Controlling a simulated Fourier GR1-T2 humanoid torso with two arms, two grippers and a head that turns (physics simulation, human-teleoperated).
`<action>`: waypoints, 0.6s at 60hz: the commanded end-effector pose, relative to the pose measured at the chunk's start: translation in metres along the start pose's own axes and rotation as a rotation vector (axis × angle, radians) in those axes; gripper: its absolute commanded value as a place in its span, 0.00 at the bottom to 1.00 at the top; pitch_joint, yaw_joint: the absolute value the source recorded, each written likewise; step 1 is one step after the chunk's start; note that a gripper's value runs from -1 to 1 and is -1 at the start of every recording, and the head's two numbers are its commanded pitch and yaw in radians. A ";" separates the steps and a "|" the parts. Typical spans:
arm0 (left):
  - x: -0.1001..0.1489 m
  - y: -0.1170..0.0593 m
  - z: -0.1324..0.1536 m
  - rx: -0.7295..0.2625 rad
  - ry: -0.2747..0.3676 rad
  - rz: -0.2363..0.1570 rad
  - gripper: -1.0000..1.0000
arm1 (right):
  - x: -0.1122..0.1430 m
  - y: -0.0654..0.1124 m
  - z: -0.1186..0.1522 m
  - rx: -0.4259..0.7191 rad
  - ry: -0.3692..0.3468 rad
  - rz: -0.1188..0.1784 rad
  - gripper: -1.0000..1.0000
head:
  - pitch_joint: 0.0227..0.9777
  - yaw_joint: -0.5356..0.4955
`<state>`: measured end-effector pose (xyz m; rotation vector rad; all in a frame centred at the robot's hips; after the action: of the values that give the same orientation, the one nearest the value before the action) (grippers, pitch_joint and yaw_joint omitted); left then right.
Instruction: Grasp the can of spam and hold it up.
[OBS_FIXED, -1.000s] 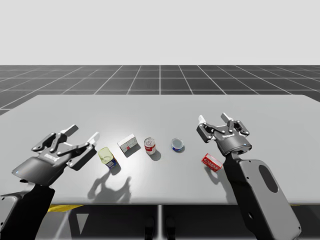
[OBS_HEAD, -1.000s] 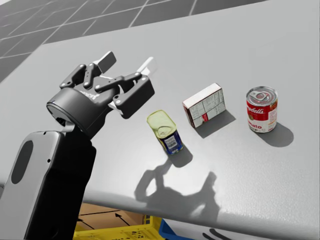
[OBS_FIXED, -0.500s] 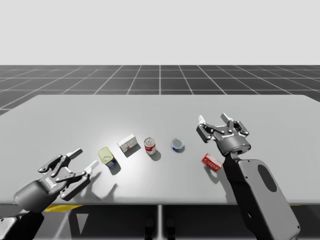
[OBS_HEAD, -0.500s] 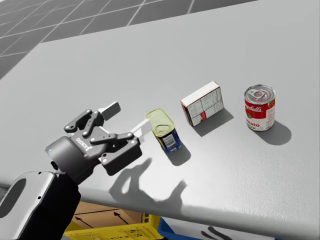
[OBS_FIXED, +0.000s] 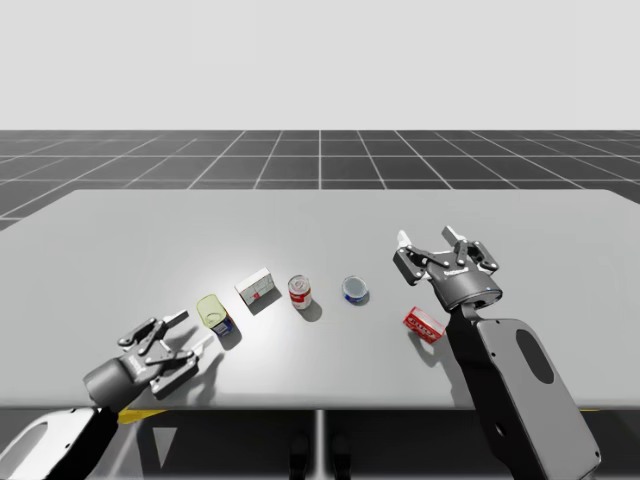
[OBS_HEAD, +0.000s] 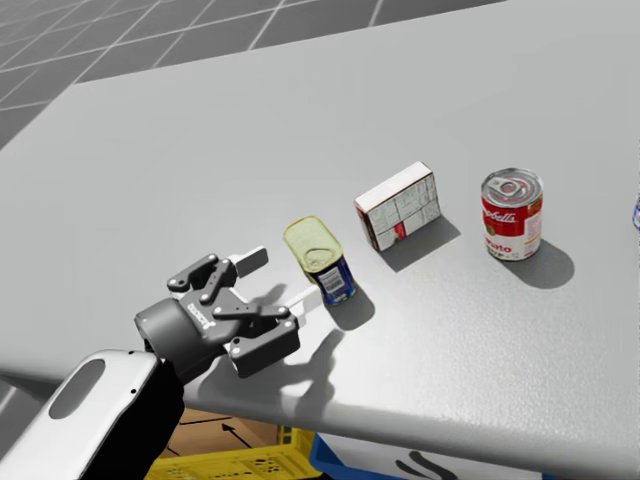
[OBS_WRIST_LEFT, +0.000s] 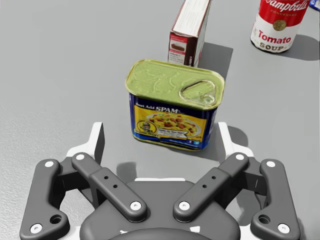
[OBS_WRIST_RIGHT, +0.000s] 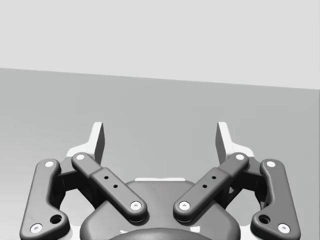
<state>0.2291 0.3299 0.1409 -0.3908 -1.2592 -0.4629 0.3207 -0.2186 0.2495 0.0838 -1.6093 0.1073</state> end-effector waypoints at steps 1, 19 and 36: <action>-0.003 0.000 -0.013 -0.025 0.009 -0.010 0.00 | 0.000 0.000 0.000 -0.001 0.000 0.000 0.00 | 0.88 0.91; 0.006 0.000 -0.031 -0.040 0.010 -0.024 0.00 | 0.000 -0.001 0.000 0.000 0.000 -0.001 0.00 | 0.88 0.90; 0.010 -0.001 -0.045 -0.057 0.015 -0.038 0.00 | 0.001 -0.001 0.000 -0.002 -0.002 -0.002 0.00 | 0.86 0.89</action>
<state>0.2628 0.3081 0.1402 -0.4091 -1.2489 -0.5255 0.3207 -0.2194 0.2499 0.0844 -1.6107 0.1050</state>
